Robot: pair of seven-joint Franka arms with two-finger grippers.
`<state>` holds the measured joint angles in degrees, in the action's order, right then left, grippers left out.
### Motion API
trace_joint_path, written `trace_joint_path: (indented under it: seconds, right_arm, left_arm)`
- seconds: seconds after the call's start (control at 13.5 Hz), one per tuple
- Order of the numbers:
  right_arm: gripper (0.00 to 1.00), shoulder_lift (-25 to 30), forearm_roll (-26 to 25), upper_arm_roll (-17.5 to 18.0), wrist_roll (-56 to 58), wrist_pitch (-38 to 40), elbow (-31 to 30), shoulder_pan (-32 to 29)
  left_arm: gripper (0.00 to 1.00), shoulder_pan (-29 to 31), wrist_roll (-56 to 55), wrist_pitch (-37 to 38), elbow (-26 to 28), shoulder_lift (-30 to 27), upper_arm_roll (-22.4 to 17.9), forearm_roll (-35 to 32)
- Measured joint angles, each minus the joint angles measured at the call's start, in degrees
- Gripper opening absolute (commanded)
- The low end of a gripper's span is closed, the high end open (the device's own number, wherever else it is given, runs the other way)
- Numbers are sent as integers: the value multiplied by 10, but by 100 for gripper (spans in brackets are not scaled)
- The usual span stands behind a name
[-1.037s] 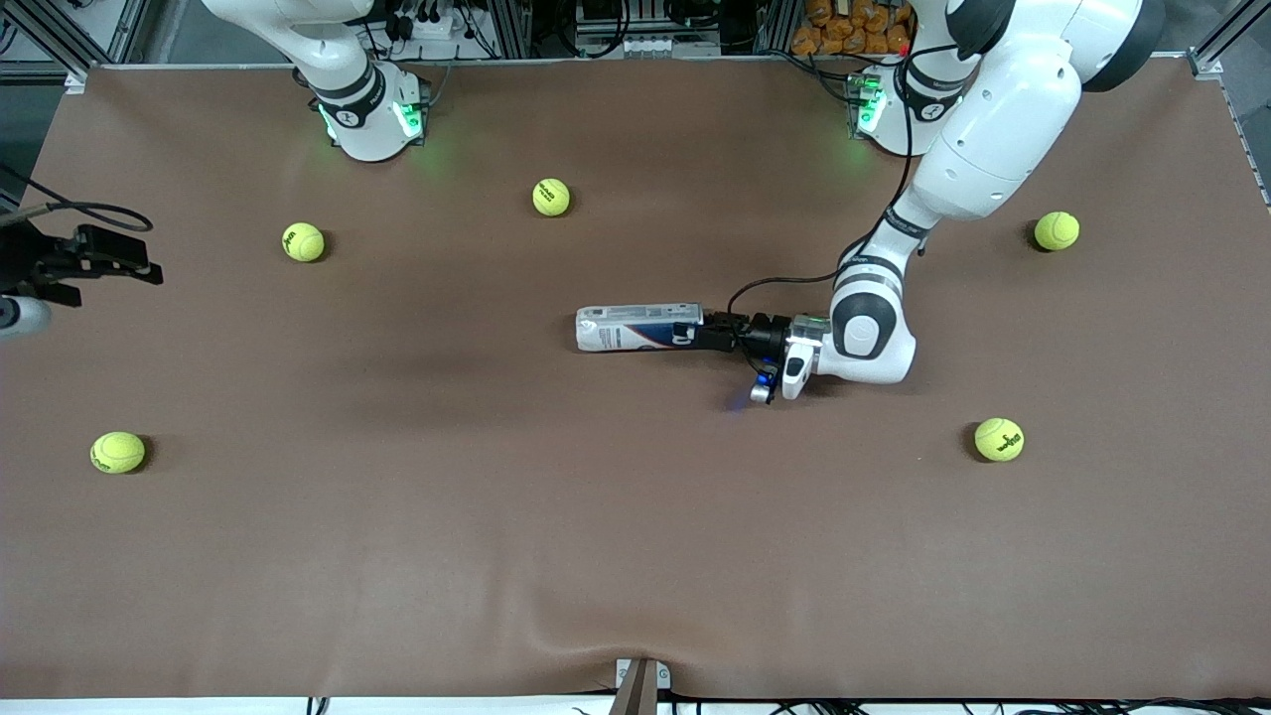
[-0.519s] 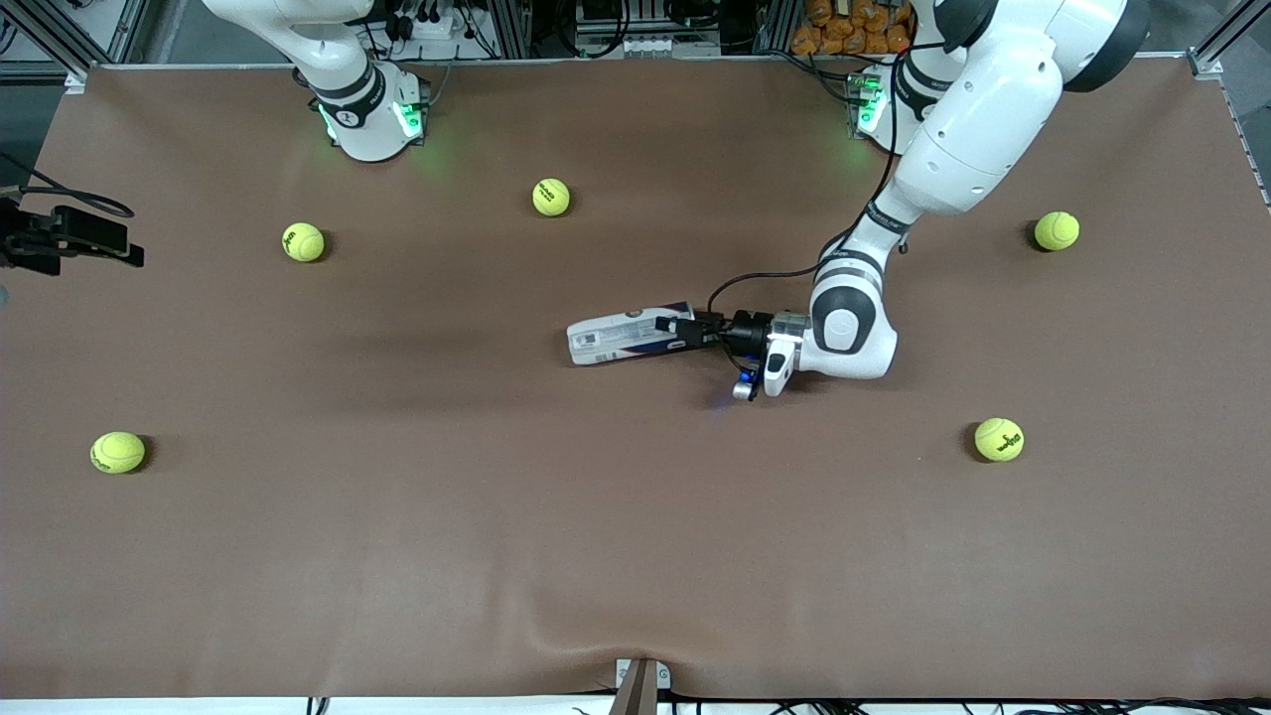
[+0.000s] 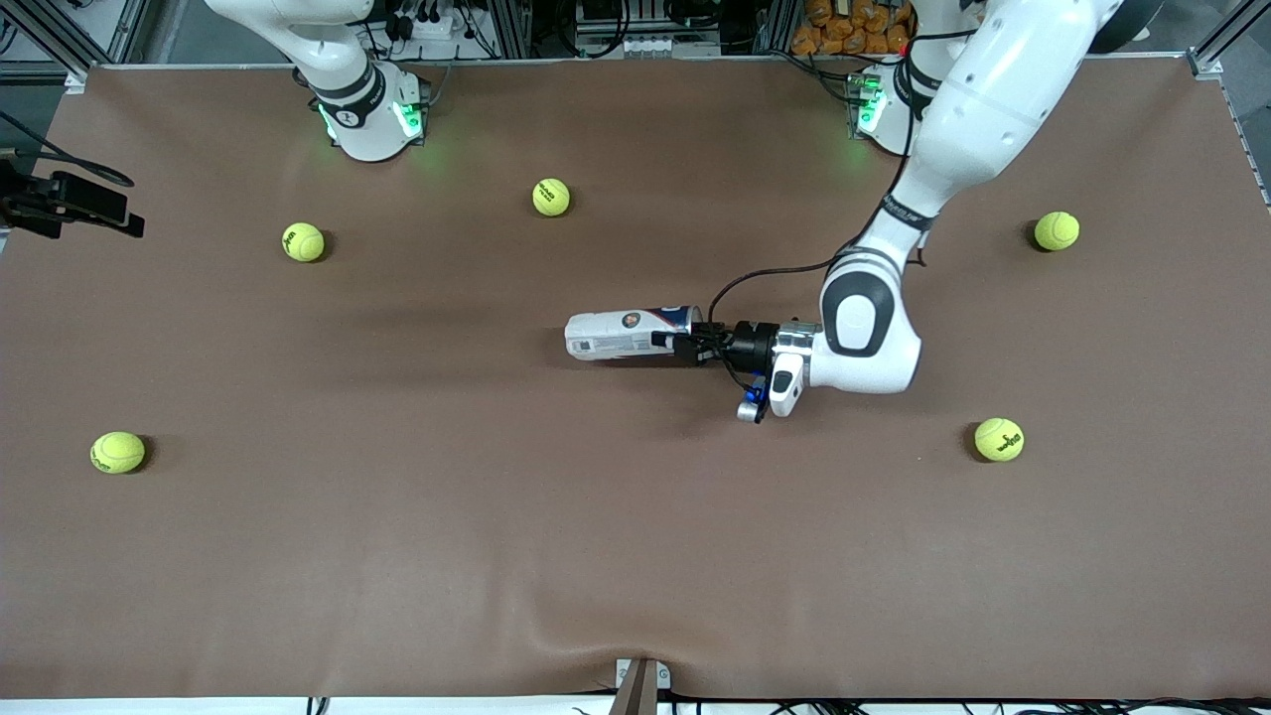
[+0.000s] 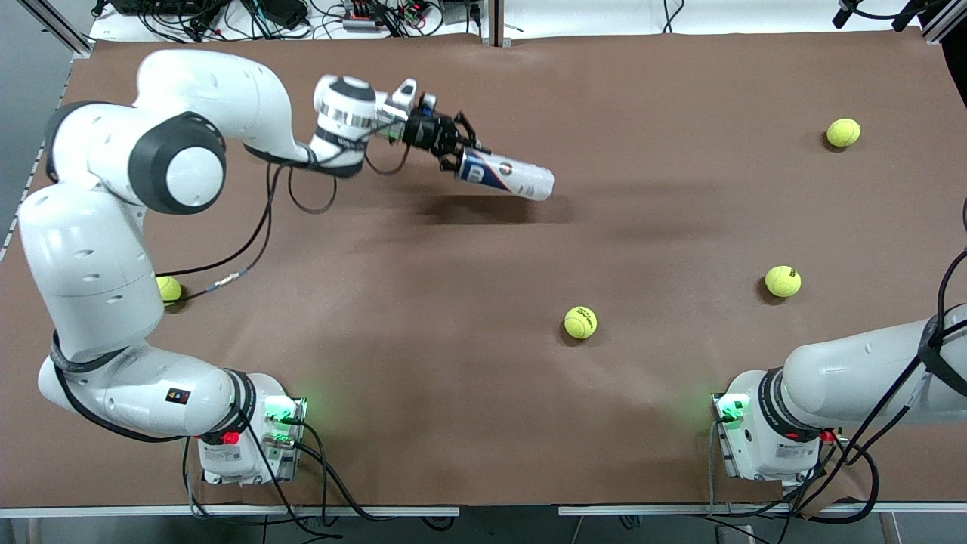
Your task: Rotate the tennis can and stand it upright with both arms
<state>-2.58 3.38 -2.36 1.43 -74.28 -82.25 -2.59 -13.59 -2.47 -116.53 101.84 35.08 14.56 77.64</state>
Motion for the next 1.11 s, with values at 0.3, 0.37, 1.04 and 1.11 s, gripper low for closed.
trace_joint_path:
  seconds: [0.3, 0.37, 1.04, 1.11]
  right_arm:
    - [100, 0, -11, 2, -33, -5, 0, 0]
    - [100, 0, -20, 1, -33, -11, 1, -1]
    - [100, 1, -29, 2, -31, -44, 8, -8]
    - [100, 1, -28, 2, -31, -47, 8, -8]
  left_arm:
    - [0, -6, -279, -1, -88, -41, 4, -198]
    - [0, -16, -333, -1, -110, -42, 4, -229]
    - [0, -179, -616, -8, -183, -40, 4, -577]
    - [0, -199, -639, -8, -184, -38, 3, -624]
